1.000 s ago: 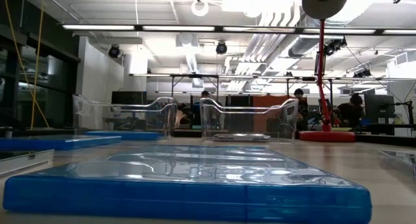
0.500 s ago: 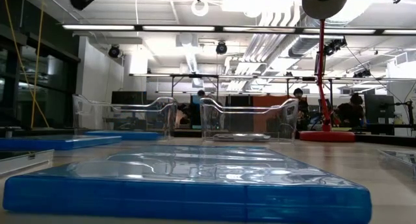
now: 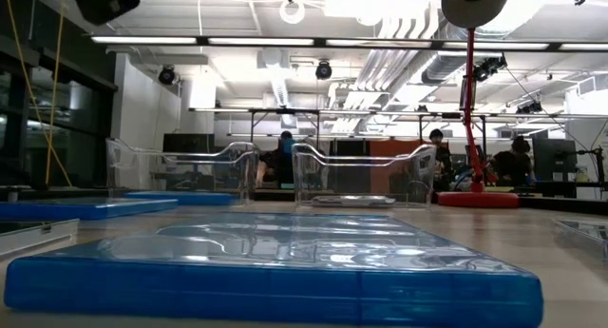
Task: Pick & place jewel cases by type
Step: Put the bottom blue CD case into the left transparent bin
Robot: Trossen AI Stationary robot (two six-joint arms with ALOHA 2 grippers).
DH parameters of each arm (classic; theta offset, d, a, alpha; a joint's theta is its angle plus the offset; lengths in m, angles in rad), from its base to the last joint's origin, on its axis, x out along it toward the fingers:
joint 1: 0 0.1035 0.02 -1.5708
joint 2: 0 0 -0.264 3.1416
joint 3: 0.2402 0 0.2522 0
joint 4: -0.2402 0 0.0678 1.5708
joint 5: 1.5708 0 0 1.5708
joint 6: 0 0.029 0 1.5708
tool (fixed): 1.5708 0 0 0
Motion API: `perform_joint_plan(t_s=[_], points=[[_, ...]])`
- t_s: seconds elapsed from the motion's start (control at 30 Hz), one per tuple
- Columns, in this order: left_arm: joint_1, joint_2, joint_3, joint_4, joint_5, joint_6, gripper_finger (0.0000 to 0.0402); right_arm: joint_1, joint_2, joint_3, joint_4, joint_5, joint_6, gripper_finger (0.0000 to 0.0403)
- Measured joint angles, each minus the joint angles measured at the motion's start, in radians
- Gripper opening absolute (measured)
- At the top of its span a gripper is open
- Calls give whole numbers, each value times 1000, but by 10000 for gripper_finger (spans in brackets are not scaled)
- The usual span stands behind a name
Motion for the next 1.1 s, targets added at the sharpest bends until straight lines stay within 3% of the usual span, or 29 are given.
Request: perform_joint_plan(t_s=[0.3,0.5,0.7,1.1], points=[[-4,285,0,273,55,-186,291,36,104,0,48,-51,47,197],[-11,416,0,316,90,-369,291,51,206,-1,47,-134,122,197],[-9,458,0,307,84,-467,291,69,264,-2,50,-165,171,197],[-2,458,0,245,68,-501,291,62,293,-2,81,-173,213,197]])
